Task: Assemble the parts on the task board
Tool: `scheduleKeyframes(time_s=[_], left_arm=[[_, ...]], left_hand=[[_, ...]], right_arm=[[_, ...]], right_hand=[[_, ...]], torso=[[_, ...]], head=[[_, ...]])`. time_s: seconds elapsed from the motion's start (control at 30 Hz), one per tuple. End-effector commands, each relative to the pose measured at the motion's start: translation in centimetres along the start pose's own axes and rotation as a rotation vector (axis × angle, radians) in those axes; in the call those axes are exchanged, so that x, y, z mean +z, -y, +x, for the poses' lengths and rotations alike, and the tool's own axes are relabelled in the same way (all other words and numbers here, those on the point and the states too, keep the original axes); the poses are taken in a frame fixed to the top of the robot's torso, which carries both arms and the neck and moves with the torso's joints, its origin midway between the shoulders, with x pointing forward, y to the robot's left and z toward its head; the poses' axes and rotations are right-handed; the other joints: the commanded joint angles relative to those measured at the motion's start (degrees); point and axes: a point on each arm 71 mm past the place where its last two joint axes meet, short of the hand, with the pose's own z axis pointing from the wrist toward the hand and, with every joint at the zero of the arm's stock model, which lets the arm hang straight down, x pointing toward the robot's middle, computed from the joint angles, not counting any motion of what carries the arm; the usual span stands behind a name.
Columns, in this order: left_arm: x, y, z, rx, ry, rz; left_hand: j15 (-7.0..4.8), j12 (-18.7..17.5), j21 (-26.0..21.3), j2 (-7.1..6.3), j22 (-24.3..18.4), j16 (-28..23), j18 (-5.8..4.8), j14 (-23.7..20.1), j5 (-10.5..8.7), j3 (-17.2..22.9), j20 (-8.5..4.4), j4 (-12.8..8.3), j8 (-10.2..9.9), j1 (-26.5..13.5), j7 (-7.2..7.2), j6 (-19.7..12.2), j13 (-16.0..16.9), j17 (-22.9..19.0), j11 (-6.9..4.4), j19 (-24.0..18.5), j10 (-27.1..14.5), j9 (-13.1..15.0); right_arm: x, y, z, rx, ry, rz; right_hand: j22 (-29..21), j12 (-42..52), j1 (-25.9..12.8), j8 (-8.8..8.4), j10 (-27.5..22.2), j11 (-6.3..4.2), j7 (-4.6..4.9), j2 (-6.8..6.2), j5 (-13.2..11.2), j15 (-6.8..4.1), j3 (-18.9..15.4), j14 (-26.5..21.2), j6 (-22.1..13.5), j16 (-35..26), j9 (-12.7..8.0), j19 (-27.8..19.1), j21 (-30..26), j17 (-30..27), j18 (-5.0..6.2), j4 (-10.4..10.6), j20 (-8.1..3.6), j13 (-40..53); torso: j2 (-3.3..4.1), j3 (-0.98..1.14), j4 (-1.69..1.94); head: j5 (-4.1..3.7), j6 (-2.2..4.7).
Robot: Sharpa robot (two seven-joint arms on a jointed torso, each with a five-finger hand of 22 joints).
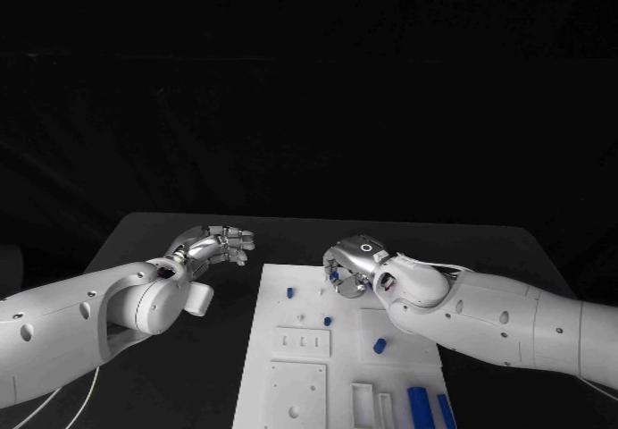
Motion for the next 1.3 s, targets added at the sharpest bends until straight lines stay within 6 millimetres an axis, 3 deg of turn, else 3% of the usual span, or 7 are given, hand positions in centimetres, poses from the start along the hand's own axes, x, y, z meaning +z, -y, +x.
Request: scheduleKeyframes(time_s=[0.03, 0.63, 0.93, 1.3], left_arm=[[0.1, 0.2, 0.3, -0.001, -0.019, 0.010], [0.2, 0.2, 0.6, 0.000, -0.024, 0.011], [0.3, 0.2, 0.8, 0.002, -0.026, 0.012], [0.3, 0.2, 0.9, 0.004, -0.029, 0.014]], left_hand=[[0.03, 0.2, 0.4, 0.15, 1.1, -0.3, 0.66, -0.5, -0.31, 0.5, -0.05, 0.0, -0.2, -0.5, -0.13, 0.3, 0.0, -0.1, 0.13, -0.4, -0.5, 0.1], [0.04, 0.1, 0.4, 0.12, 1.1, -0.3, 0.68, -0.5, -0.32, 0.5, -0.03, 0.0, -0.3, -0.5, -0.12, 0.3, 0.0, -0.1, 0.20, -0.5, -0.7, 0.1], [0.05, 0.1, 0.4, 0.11, 1.1, -0.3, 0.68, -0.5, -0.31, 0.5, -0.03, 0.0, -0.3, -0.5, -0.11, 0.3, 0.0, -0.2, 0.24, -0.5, -0.8, 0.1], [0.06, 0.0, 0.4, 0.09, 1.1, -0.3, 0.69, -0.5, -0.32, 0.5, -0.01, 0.0, -0.3, -0.6, -0.10, 0.3, 0.0, -0.2, 0.29, -0.5, -0.9, 0.1]], right_arm=[[0.4, -0.3, -0.3, -0.018, 0.029, 0.010], [1.7, -1.0, -0.1, -0.031, 0.033, 0.015], [2.2, -1.2, 0.1, -0.037, 0.020, 0.014], [2.4, -1.2, 0.5, -0.044, -0.007, 0.018]], right_hand=[[1.2, 0.0, 0.1, 0.30, 2.0, -0.72, 0.09, 0.08, 0.2, -1.00, 0.3, -0.6, 0.3, 0.2, 0.1, 0.0, 0.3, -0.1, 2.10, 0.0, -0.29, 2.0], [1.2, -0.1, 0.1, 0.26, 1.9, -0.69, 0.11, 0.02, 0.2, -0.96, 0.5, -0.7, 0.2, 0.2, 0.2, -0.1, 0.3, -0.2, 2.10, 0.0, -0.27, 2.1], [1.2, -0.1, 0.1, 0.23, 1.9, -0.67, 0.12, -0.01, 0.2, -0.94, 0.5, -0.7, 0.2, 0.2, 0.2, -0.1, 0.3, -0.2, 2.10, 0.1, -0.26, 2.2], [1.2, -0.2, 0.1, 0.20, 1.8, -0.65, 0.14, -0.01, 0.2, -0.93, 0.5, -0.7, 0.1, 0.2, 0.3, -0.2, 0.4, -0.2, 2.10, 0.1, -0.25, 2.3]], torso=[[0.02, -0.05, 0.05], [0.17, 0.07, 0.07], [0.20, 0.08, 0.15], [0.29, 0.08, -0.08]], head=[[0.12, -0.12], [0.42, 0.13], [0.70, -0.07], [0.66, -0.26]])
